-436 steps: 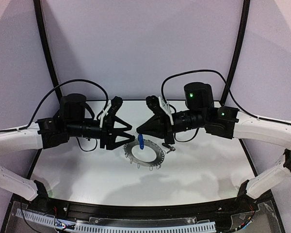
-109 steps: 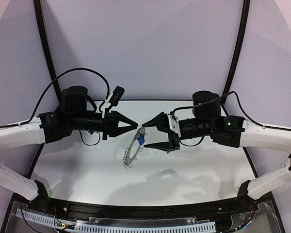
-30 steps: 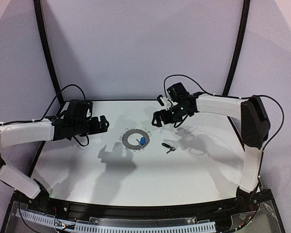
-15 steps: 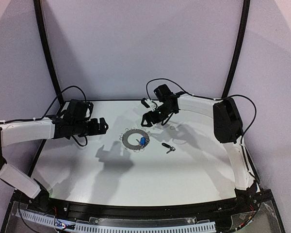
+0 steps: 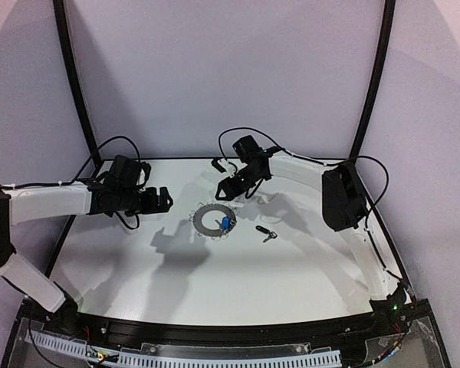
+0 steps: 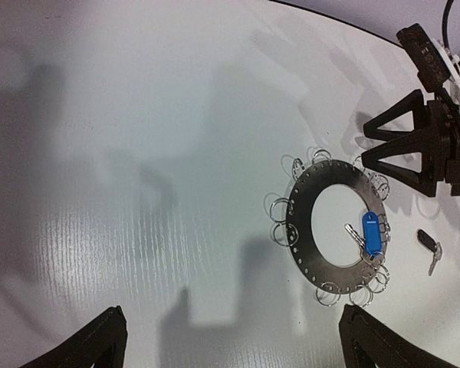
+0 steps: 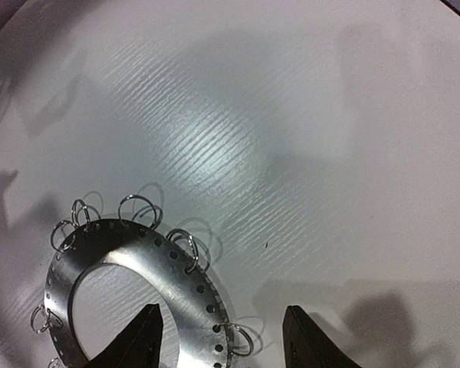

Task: Put the keys on the keyring

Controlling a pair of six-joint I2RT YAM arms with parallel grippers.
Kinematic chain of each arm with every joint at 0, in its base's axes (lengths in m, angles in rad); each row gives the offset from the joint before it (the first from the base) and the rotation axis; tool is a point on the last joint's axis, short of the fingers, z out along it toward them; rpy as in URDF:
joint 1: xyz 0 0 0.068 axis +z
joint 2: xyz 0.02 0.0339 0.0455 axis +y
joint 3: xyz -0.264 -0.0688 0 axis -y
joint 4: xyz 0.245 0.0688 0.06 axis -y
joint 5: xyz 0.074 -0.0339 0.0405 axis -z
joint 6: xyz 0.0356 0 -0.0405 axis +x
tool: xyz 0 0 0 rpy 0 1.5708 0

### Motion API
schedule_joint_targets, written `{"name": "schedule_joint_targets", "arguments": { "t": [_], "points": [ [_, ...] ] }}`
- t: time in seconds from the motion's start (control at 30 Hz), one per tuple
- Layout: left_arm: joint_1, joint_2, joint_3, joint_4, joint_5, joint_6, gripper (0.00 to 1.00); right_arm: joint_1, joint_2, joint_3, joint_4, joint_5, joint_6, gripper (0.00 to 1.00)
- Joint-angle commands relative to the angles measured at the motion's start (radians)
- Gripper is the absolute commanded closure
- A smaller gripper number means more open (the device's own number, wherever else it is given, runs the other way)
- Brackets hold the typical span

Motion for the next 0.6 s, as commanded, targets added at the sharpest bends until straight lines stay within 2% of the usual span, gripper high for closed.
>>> {"name": "schedule_joint_targets", "arguments": {
  "t": [0.0, 0.23, 0.3, 0.57],
  "points": [
    [0.008, 0.004, 0.016, -0.018, 0.022, 0.007, 0.01, 0.007, 0.024, 0.014, -0.066, 0.038, -0.026, 0.45],
    [0.009, 0.014, 0.024, -0.016, 0.033, 0.0, 0.01, 0.004, 0.024, -0.018, -0.086, 0.064, -0.006, 0.52],
    [0.009, 0.012, 0.021, -0.016, 0.037, -0.002, 0.01, 0.004, 0.031, -0.014, -0.082, 0.063, 0.008, 0.6],
    [0.008, 0.004, 0.016, -0.024, 0.042, -0.004, 0.01, 0.003, 0.055, 0.015, -0.093, 0.066, 0.036, 0.67]
  ]
}}
